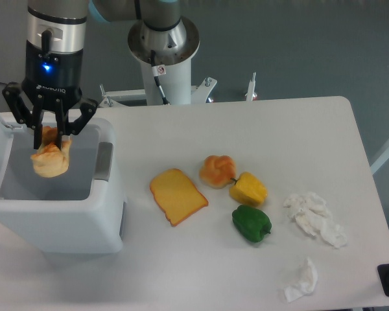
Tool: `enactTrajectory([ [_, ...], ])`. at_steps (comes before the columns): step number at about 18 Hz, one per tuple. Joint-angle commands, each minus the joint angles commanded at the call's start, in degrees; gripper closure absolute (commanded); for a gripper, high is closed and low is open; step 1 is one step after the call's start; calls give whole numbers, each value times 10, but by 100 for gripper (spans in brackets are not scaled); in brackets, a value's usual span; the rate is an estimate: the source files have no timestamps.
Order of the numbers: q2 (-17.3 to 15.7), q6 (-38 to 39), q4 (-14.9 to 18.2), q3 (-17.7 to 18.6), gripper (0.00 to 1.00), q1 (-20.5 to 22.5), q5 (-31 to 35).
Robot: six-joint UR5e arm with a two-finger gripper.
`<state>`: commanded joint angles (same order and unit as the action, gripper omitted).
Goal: Place the square bread in the trash can
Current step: 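Lower the bread roll into the bin and open the gripper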
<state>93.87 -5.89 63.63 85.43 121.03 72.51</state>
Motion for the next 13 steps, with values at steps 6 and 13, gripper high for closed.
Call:
enactTrajectory([
  [6, -1, 0, 0, 2, 20, -1, 0],
  [13, 6, 1, 0, 8, 19, -4, 0],
])
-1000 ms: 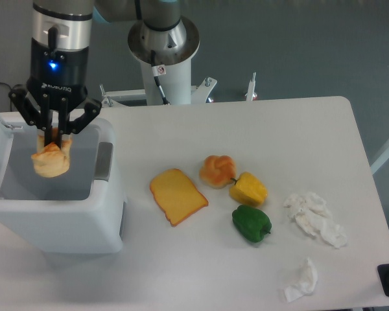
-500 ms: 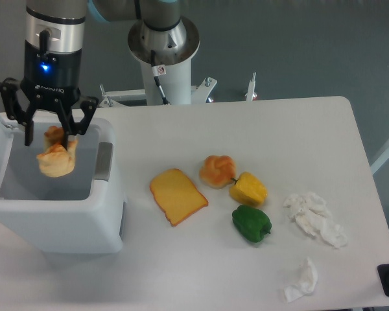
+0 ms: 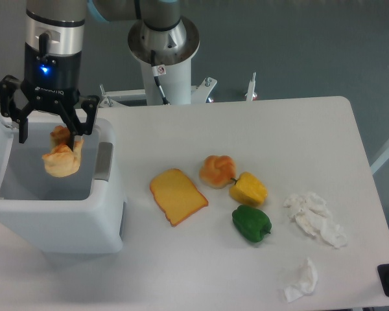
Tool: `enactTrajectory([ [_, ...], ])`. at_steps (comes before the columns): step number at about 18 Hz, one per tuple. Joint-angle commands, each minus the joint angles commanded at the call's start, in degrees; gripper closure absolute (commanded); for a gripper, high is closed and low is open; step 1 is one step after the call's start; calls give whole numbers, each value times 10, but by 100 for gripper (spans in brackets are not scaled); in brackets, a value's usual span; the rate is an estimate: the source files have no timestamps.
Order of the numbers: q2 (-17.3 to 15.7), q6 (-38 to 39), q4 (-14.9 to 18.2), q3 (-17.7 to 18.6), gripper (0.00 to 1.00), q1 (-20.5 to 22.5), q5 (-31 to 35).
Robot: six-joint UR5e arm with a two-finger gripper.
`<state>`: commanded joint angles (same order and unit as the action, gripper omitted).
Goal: Place the square bread in the trash can
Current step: 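Lower the bread roll into the bin and open the gripper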
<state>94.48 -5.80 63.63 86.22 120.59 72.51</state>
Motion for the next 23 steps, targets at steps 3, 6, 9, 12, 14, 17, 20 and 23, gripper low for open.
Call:
enactTrajectory([
  [3, 7, -1, 0, 1, 19, -3, 0],
  [6, 7, -2, 0, 0, 19, -3, 0],
  [9, 8, -13, -2, 1, 13, -2, 2],
  [12, 8, -21, -2, 4, 9, -2, 3],
  [14, 8, -21, -3, 4, 9, -2, 3],
  [17, 8, -22, -3, 4, 6, -2, 3],
  [20, 8, -22, -5, 4, 3, -2, 4],
  [23, 4, -22, -5, 4, 0, -1, 4],
])
